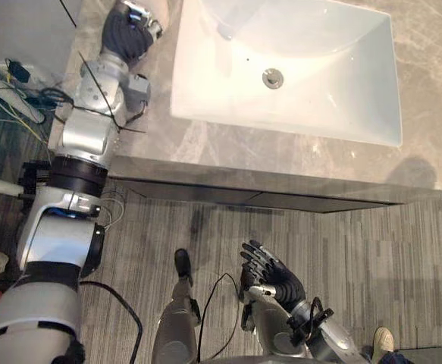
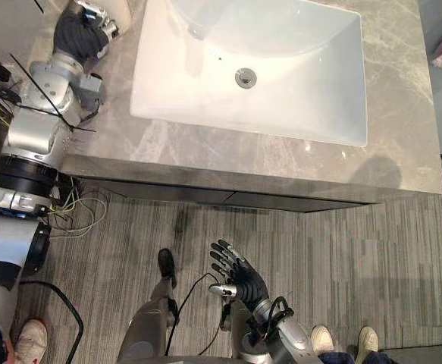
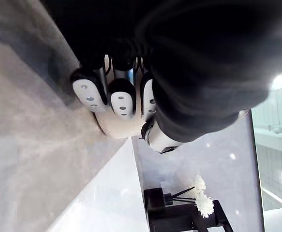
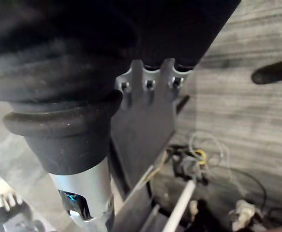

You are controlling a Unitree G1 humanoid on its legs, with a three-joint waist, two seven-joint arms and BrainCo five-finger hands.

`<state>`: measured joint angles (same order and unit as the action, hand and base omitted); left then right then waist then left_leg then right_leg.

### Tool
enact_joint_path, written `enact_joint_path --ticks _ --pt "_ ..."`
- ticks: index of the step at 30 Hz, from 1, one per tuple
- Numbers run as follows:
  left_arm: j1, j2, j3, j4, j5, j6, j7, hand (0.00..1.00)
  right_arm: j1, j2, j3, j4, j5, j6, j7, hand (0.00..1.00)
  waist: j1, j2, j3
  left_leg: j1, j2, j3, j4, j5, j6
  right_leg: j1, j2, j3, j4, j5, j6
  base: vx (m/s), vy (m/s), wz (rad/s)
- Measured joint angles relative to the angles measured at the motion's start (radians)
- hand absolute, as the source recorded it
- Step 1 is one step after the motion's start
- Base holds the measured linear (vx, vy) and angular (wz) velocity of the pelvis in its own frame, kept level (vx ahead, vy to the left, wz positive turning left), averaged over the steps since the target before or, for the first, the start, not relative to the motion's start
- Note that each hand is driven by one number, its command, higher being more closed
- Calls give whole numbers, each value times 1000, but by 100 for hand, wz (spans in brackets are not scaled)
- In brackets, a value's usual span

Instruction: Organize washtable

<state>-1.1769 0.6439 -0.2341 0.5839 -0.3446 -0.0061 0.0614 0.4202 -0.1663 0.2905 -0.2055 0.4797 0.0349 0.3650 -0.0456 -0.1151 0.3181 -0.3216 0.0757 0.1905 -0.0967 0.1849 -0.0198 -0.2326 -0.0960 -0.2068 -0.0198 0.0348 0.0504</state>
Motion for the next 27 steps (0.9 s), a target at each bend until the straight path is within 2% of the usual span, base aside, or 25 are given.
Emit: enact_joint_path --ticks 5,11,16,27 --pt "-34 6 -1 38 0 0 7 100 1 0 0 -1 0 -26 -15 0 -3 -1 18 -1 -1 -3 0 0 0 0 0 -1 -1 0 0 7 2 0" --pt "-104 13 -39 79 1 -6 11 100 0 -1 -6 -9 0 -30 -23 0 -18 -2 27 -22 -3 -13 0 3 3 -16 -2 -9 1 0 0 -1 13 4" --pt "-147 22 -39 107 1 -9 19 100 0 -3 -7 -12 0 -38 -36 0 -26 -3 46 -22 -4 -13 0 3 3 -17 -3 -9 1 0 0 0 0 0" --pt "-190 20 -50 175 1 -18 32 100 0 -17 -11 -14 0 -58 -37 0 -49 -2 47 -22 -5 -15 0 3 3 -16 -3 -9 3 0 0 0 0 0"
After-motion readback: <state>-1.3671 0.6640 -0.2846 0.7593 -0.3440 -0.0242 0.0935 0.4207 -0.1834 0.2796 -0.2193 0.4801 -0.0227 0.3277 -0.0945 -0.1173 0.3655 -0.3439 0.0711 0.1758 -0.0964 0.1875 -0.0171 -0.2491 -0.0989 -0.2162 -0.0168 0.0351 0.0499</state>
